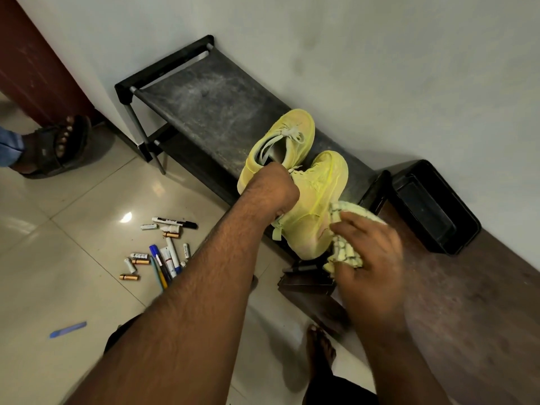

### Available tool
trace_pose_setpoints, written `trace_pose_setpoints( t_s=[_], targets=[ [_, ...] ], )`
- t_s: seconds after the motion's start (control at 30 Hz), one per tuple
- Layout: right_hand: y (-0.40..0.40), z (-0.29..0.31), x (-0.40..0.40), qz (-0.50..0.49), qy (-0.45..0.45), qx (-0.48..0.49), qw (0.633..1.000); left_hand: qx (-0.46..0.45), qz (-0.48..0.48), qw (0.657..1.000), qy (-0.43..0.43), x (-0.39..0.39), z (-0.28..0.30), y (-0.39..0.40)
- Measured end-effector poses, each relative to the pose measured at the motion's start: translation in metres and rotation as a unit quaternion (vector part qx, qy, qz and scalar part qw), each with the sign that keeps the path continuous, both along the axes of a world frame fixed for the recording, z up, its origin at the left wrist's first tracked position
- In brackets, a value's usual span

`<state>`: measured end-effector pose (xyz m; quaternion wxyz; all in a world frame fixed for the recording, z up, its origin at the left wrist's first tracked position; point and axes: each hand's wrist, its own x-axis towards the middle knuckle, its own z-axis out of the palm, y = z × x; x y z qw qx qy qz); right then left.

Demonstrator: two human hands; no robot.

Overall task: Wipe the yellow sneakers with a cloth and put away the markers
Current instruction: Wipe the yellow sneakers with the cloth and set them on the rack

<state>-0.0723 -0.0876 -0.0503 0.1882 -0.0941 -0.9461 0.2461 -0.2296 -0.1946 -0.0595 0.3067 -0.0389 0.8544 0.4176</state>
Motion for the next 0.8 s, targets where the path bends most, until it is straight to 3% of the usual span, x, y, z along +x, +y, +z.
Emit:
trace_pose_setpoints(
  t_s=[0.1, 0.2, 0.37, 0.63, 0.8],
  targets=[
    [-0.024, -0.019, 0.007, 0.003, -0.078, -0.002, 0.997, 0.001, 0.001, 1.000, 0.001, 0.000, -0.002, -0.001],
    [-0.024, -0.022, -0.005, -0.032, -0.075, -0.018, 0.997, -0.016, -0.021, 1.000, 0.011, 0.001, -0.003, 0.000],
    [0.005, -0.015, -0.044, -0.141, -0.099, -0.138, 0.975, -0.035, -0.030, 0.999, 0.004, 0.002, -0.002, 0.003],
    [-0.020, -0.009, -0.016, -0.084, -0.083, -0.082, 0.990, 0.018, -0.009, 1.000, -0.021, 0.001, -0.002, 0.003],
    [0.007, -0.018, -0.043, -0.134, -0.080, -0.167, 0.973, 0.039, 0.020, 0.999, -0.032, 0.007, -0.001, 0.009]
  ],
)
